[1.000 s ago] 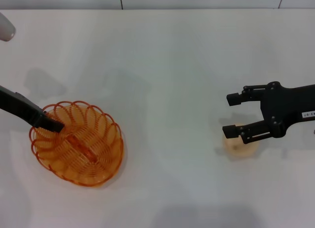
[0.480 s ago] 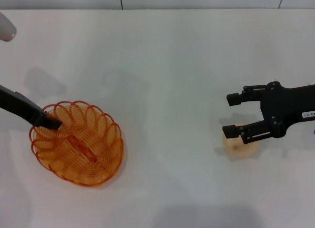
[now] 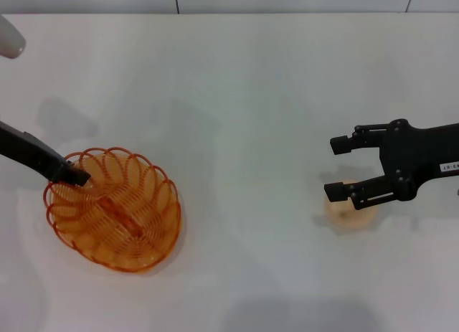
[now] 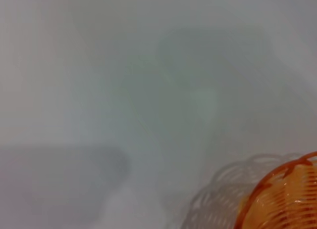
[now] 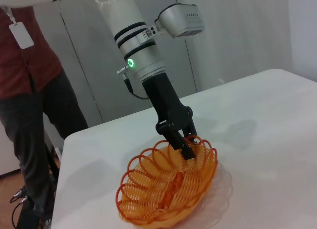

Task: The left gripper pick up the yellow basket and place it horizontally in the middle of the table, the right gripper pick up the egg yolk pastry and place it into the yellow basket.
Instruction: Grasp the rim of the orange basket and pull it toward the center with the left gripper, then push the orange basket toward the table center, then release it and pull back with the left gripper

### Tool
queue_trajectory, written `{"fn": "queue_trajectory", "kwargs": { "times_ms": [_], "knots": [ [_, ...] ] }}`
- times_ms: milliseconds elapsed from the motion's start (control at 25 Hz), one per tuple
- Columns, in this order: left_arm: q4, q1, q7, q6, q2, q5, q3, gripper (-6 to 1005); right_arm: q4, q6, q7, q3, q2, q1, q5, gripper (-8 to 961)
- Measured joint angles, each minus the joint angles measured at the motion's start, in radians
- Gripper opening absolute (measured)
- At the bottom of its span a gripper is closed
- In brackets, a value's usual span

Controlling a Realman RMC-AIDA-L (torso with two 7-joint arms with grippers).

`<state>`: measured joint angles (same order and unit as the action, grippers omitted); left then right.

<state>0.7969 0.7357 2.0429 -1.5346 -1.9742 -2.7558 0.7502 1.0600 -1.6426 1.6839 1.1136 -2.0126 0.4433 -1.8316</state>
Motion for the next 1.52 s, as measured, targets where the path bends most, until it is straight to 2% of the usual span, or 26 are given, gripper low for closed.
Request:
{"fn": "queue_trajectory", "kwargs": {
  "times_ms": [280, 480, 880, 1160, 1520],
  "knots": [
    [0.002, 0.006, 0.003, 0.001, 0.0, 0.0, -0.001, 225, 0.004, -0.002, 0.002, 0.0, 0.0, 0.0, 0.0, 857],
    [0.002, 0.007, 0.003, 0.01, 0.004, 0.0, -0.001, 131, 0.004, -0.002, 0.001, 0.0, 0.0, 0.001, 0.0, 857],
    [0.018, 0.016, -0.003, -0.045, 0.003, 0.007, 0.001, 119, 0.001, -0.002, -0.001, -0.007, 0.0, 0.004, 0.002, 857],
    [0.129, 0.001, 0.026, -0.124, -0.015, 0.034, -0.015, 113, 0.0, 0.004, -0.003, -0.008, 0.0, 0.003, 0.002, 857],
    [0.186, -0.007, 0.164, -0.114, -0.014, 0.069, -0.02, 85, 0.0, 0.007, -0.003, -0.008, 0.0, 0.008, 0.002, 857]
  ]
}}
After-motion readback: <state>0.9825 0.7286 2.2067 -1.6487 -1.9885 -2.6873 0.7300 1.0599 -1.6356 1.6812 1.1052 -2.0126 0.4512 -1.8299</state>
